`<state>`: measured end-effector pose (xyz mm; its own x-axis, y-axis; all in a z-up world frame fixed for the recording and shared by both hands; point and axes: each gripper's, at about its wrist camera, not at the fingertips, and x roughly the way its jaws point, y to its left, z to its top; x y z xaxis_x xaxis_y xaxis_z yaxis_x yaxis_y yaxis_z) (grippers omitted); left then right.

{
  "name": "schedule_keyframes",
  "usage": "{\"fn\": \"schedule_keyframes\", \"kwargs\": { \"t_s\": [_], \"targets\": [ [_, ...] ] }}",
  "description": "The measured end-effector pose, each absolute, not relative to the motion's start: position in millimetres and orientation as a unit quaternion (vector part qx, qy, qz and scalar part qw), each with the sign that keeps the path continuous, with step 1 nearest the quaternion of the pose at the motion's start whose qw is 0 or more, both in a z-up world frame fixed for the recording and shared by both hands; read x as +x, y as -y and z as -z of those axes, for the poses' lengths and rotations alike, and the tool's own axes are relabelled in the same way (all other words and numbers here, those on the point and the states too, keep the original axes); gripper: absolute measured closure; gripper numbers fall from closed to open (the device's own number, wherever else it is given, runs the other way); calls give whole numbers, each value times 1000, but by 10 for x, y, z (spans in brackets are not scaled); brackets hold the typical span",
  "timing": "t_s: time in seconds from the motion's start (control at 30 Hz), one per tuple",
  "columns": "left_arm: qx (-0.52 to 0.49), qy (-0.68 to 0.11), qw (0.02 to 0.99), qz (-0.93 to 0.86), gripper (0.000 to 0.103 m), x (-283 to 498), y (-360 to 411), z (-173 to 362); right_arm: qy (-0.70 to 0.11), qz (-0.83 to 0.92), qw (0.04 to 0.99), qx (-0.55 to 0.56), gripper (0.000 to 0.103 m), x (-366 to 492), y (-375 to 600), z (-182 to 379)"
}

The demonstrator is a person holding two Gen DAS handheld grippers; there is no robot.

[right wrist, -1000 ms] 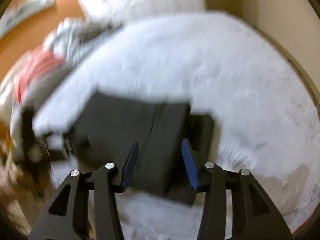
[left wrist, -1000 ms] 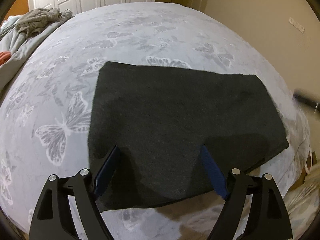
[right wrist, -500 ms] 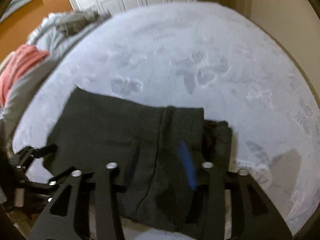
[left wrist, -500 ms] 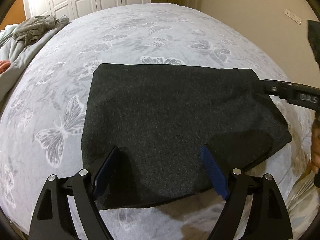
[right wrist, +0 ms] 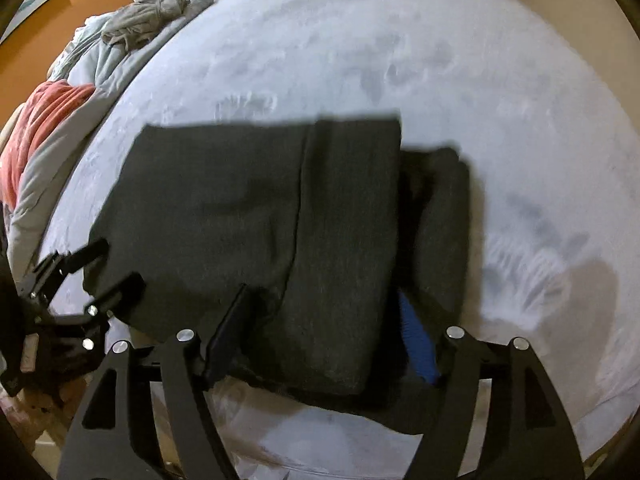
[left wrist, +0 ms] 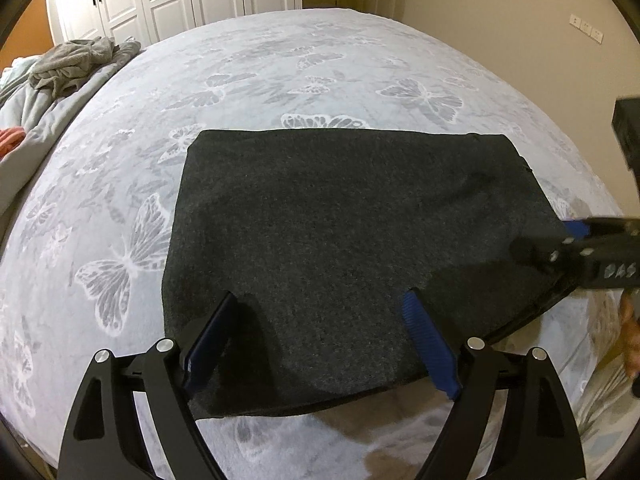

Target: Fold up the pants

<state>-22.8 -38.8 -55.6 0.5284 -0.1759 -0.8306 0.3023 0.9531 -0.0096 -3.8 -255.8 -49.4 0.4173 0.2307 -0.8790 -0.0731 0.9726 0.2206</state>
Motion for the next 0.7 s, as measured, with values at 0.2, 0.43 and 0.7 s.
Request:
{"fn": "schedule_keyframes", "kwargs": {
  "t_s": [0.2,0.43,0.7],
  "targets": [
    [55,-461,874,146,20,-208,420,489,-449,-132,881,72,88,-270,2518,55],
    [79,-458,874,139,20,-236,508,571,-509,-85,856,21,69,-183,2541,383],
    [85,-451,878,139,19,-256,524,553,-365,-112,922,70,76,-245,2599,-334]
  ]
}}
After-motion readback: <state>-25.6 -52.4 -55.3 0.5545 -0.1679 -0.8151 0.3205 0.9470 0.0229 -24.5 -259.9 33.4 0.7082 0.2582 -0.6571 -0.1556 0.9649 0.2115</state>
